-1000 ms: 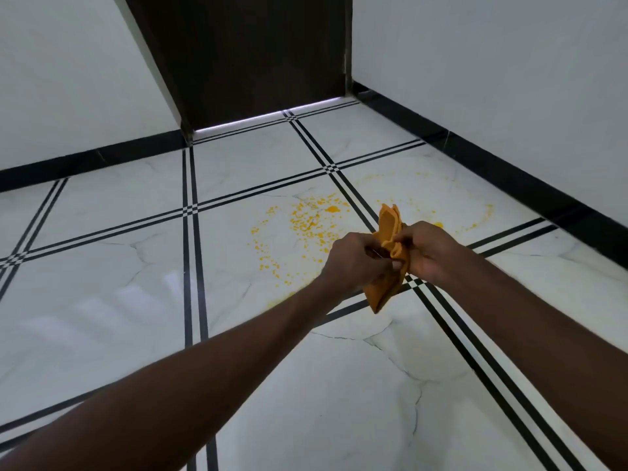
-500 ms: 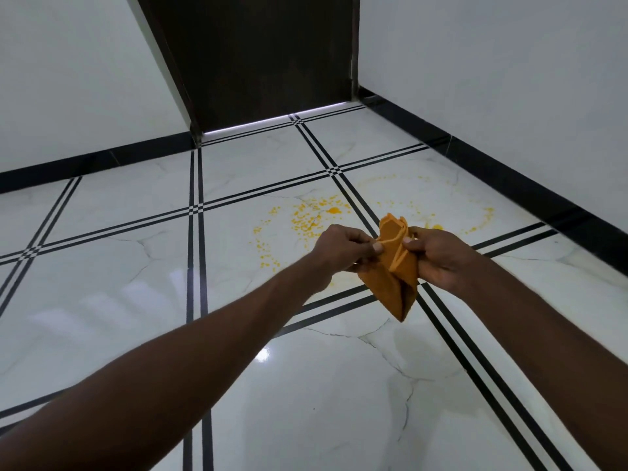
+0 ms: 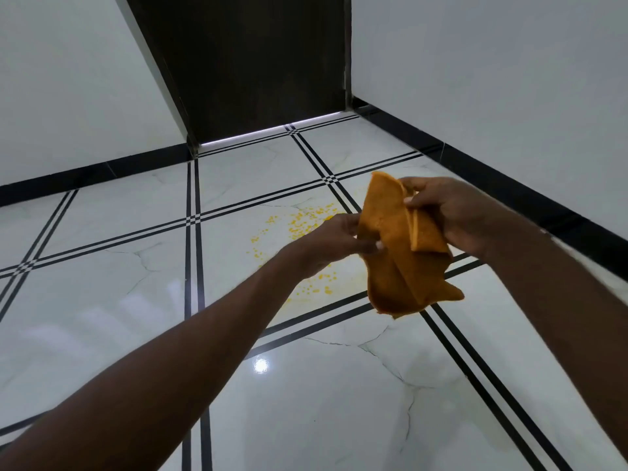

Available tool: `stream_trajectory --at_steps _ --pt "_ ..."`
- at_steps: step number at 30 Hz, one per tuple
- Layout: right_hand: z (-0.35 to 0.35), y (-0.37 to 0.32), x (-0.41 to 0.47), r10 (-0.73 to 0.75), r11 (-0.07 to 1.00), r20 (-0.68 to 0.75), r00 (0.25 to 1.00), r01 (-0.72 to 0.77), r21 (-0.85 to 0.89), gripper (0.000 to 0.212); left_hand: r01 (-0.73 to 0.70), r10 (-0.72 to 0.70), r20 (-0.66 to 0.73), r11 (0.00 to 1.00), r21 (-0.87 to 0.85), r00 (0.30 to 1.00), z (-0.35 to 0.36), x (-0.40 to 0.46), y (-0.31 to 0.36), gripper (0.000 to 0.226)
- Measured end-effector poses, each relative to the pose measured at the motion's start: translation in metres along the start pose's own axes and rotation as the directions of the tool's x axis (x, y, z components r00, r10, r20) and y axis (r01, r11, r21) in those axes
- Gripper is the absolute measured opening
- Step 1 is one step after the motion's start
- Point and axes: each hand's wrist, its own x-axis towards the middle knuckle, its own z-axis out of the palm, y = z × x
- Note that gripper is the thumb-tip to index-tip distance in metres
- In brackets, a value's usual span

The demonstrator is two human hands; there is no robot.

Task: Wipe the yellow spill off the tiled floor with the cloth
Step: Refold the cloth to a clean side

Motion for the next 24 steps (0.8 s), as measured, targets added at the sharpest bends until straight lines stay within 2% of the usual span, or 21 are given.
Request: stream_trajectory --at_steps 3,5,7,9,10,12,14,16,18,21,23,24 --pt "-0.018 -0.009 -0.006 -0.004 0.980 -0.114 0.993 0.027 0.196 0.030 0.017 -0.014 0.019 0.988 -0.151 1.000 0.002 0.000 0.009 0.038" --pt "-0.024 0.018 -0.004 0.155 0.887 -0.162 0.975 -0.065 0.457 0.039 0.055 -0.068 -0.073 0.984 -0.169 0.995 0.004 0.000 0.010 0.041" --pt "-0.016 0.061 -0.001 0.311 0.766 -0.024 0.950 -0.236 0.598 0.052 0.122 -0.153 -0.189 0.979 -0.164 0.970 0.005 0.004 0.001 0.042" --pt "-0.001 0.090 0.002 0.354 0.762 0.134 0.926 -0.368 0.533 0.048 0.215 -0.256 -0.263 0.961 -0.173 0.930 0.003 0.006 -0.011 0.045" --pt "0.001 0.095 0.006 0.366 0.787 0.147 0.919 -0.390 0.477 0.040 0.258 -0.303 -0.285 0.948 -0.185 0.909 -0.001 0.007 -0.018 0.049" --pt "0.003 0.090 0.011 0.355 0.842 0.088 0.931 -0.359 0.402 0.026 0.304 -0.364 -0.302 0.925 -0.229 0.881 -0.009 0.005 -0.028 0.053" --pt "0.006 0.084 0.015 0.319 0.860 0.049 0.947 -0.311 0.404 0.017 0.309 -0.396 -0.340 0.908 -0.283 0.853 -0.016 0.002 -0.031 0.052" --pt "0.013 0.090 0.017 0.307 0.873 0.066 0.949 -0.309 0.378 0.022 0.295 -0.407 -0.385 0.901 -0.318 0.828 -0.022 0.001 -0.033 0.046" --pt "0.025 0.101 0.018 0.324 0.910 0.065 0.944 -0.330 0.250 0.034 0.285 -0.401 -0.402 0.904 -0.317 0.823 -0.026 -0.002 -0.035 0.047" --pt "0.029 0.104 0.021 0.220 0.972 -0.061 0.974 -0.214 0.098 0.053 0.314 -0.368 -0.384 0.929 -0.196 0.847 -0.031 -0.008 -0.039 0.073" --pt "0.026 0.102 0.022 0.091 0.996 -0.126 0.988 -0.091 0.002 0.045 0.301 -0.309 -0.347 0.950 -0.078 0.885 -0.036 -0.013 -0.039 0.080" --pt "0.025 0.101 0.022 0.039 0.998 -0.141 0.989 -0.045 -0.037 0.038 0.284 -0.271 -0.330 0.959 -0.008 0.904 -0.038 -0.015 -0.039 0.073"
